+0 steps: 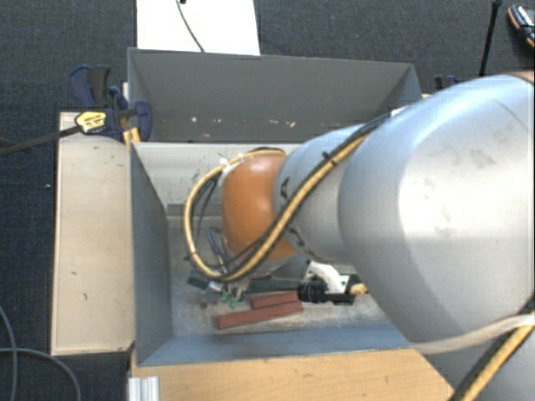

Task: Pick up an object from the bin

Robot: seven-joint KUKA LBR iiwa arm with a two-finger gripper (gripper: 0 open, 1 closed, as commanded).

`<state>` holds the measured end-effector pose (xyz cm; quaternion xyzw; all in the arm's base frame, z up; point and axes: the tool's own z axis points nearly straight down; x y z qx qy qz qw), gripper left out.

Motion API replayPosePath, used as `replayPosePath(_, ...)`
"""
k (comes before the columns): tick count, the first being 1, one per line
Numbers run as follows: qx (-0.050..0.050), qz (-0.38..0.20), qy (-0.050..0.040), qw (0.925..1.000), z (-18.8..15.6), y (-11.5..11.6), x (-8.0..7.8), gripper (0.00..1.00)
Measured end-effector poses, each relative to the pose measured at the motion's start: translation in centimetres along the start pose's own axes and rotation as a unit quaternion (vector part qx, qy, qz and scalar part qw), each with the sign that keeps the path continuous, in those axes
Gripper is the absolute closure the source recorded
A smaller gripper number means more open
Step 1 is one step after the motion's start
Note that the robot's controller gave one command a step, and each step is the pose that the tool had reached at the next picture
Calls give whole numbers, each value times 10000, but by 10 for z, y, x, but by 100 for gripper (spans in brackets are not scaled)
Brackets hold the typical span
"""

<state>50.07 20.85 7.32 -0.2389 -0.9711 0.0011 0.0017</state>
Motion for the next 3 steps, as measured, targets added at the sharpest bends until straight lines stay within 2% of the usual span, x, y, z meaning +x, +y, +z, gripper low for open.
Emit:
replayPosePath(1,27,1,24,10000,-20,-2,1,100)
replayPosePath(3,-32,-9,-26,10000,-58,1,-1,100)
